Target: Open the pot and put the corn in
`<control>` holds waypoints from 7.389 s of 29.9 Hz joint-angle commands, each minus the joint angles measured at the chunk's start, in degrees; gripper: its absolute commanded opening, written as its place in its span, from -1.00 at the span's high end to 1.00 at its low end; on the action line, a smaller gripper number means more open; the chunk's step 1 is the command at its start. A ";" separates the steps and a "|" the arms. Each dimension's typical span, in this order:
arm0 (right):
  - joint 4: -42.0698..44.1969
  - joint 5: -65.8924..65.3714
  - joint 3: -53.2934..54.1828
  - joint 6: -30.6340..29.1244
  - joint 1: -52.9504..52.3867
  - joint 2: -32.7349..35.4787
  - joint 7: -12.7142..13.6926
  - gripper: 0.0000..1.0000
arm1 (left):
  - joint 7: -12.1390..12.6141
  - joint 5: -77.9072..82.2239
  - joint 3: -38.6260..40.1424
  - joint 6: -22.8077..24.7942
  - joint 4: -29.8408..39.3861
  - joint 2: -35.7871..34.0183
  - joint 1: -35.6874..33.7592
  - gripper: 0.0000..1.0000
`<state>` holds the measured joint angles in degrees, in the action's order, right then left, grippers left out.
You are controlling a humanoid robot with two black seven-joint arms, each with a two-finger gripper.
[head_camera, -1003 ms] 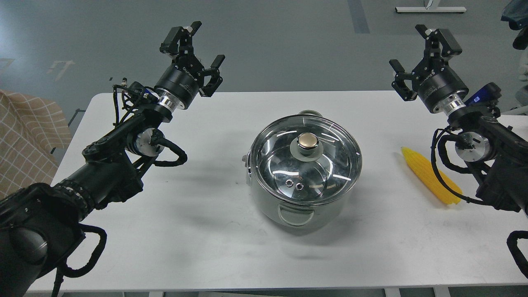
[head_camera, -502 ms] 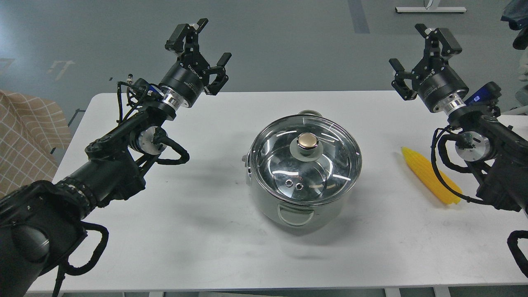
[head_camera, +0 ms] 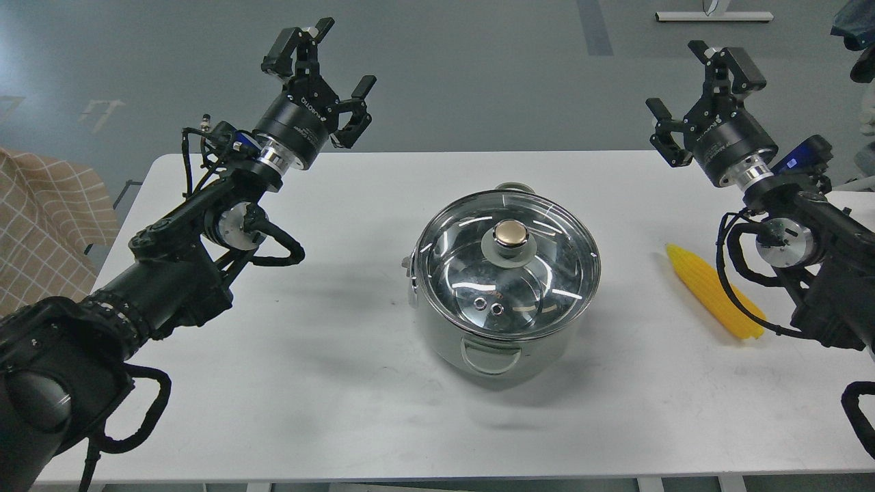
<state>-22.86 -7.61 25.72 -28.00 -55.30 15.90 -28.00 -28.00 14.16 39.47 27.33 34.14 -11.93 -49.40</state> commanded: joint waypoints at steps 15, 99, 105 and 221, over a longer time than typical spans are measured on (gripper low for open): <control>1.15 0.14 0.03 0.00 -0.42 -0.26 0.00 -0.95 | 0.00 0.08 0.17 0.62 0.48 0.42 0.01 -0.95; -1.75 -1.18 -0.67 0.00 1.69 5.63 0.00 -0.95 | 0.00 109.86 -10.29 -18.72 39.33 -18.29 -7.02 0.93; -3.68 -1.18 -0.58 0.00 2.48 7.13 0.00 -0.95 | 0.00 101.96 -10.73 -19.86 45.92 -37.27 -5.89 0.93; -10.36 -82.21 -48.75 11.83 -7.89 14.51 0.00 0.93 | 0.00 8.70 -6.77 -16.08 33.79 -32.01 -0.96 -0.81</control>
<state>-32.72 -89.85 -22.99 -16.52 -62.68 30.21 -27.99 -28.00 22.87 32.86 11.41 67.95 -44.04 -50.49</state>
